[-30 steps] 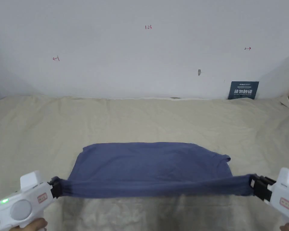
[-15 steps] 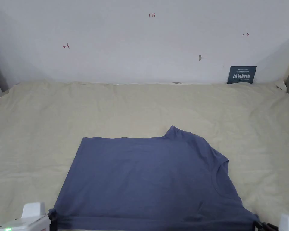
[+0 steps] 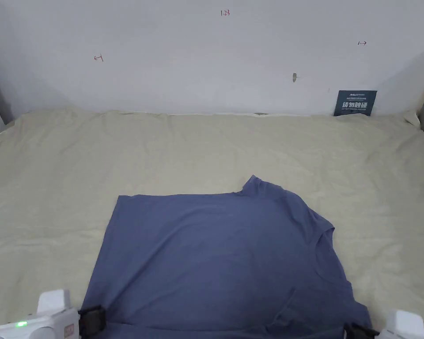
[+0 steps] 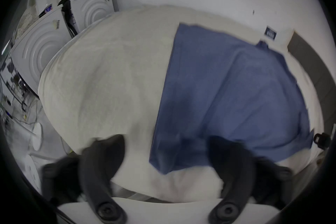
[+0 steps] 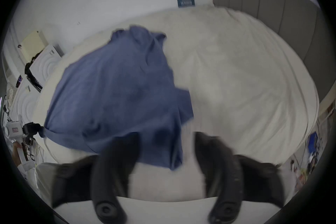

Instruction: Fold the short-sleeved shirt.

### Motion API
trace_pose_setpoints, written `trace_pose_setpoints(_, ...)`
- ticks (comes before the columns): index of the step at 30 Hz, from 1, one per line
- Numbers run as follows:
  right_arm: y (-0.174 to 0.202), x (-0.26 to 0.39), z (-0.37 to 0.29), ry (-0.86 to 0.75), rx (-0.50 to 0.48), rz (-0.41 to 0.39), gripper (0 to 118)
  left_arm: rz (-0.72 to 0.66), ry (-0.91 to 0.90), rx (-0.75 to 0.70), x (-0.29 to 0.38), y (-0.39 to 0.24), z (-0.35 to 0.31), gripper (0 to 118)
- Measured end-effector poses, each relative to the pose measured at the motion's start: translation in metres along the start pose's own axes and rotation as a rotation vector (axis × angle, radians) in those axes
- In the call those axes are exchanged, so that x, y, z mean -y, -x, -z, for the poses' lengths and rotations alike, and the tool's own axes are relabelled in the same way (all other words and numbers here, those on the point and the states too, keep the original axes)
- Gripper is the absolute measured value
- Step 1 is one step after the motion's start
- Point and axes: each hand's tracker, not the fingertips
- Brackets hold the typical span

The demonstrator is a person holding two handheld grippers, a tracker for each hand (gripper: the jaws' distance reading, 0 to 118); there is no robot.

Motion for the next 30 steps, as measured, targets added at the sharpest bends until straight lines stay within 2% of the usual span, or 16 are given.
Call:
trace_pose_setpoints(1, 0.005, -0.011, -0.011, -0.053, 0.002, -0.005, 103, -0.026, -0.083, 0.015, -0.009, -0.004, -0.014, 113)
trace_pose_setpoints(4, 0.029, -0.050, -0.055, -0.248, -0.012, -0.037, 102, -0.074, -0.292, 0.115, -0.040, -0.018, -0.060, 113)
trace_pose_setpoints(8, 0.069, -0.089, -0.110, -0.510, -0.027, -0.082, 103, -0.003, -0.535, 0.136, -0.077, -0.051, -0.117, 113)
trace_pose_setpoints(10, 0.079, -0.095, -0.121, -0.569, -0.015, -0.105, 103, 0.026, -0.601, 0.134, -0.085, -0.059, -0.128, 112)
trace_pose_setpoints(12, 0.090, -0.099, -0.130, -0.619, -0.003, -0.131, 99, 0.038, -0.667, 0.132, -0.090, -0.071, -0.141, 105)
trace_pose_setpoints(14, 0.101, -0.098, -0.136, -0.661, 0.025, -0.151, 78, 0.032, -0.694, 0.165, -0.092, -0.078, -0.149, 87)
trace_pose_setpoints(15, 0.105, -0.098, -0.137, -0.665, 0.030, -0.157, 64, 0.031, -0.703, 0.174, -0.091, -0.081, -0.151, 76)
trace_pose_setpoints(16, 0.107, -0.097, -0.137, -0.673, 0.040, -0.161, 35, 0.042, -0.722, 0.180, -0.088, -0.084, -0.152, 47)
trace_pose_setpoints(17, 0.110, -0.095, -0.137, -0.687, 0.045, -0.166, 10, 0.049, -0.739, 0.172, -0.085, -0.088, -0.153, 13)
trace_pose_setpoints(18, 0.112, -0.094, -0.137, -0.693, 0.049, -0.166, 2, 0.066, -0.757, 0.150, -0.084, -0.091, -0.149, 2)
trace_pose_setpoints(21, 0.114, -0.091, -0.136, -0.709, 0.037, -0.187, 1, 0.106, -0.730, 0.189, -0.075, -0.093, -0.143, 0)
trace_pose_setpoints(30, 0.112, -0.084, -0.128, -0.683, 0.036, -0.198, 1, 0.143, -0.619, 0.131, -0.055, -0.080, -0.118, 0)
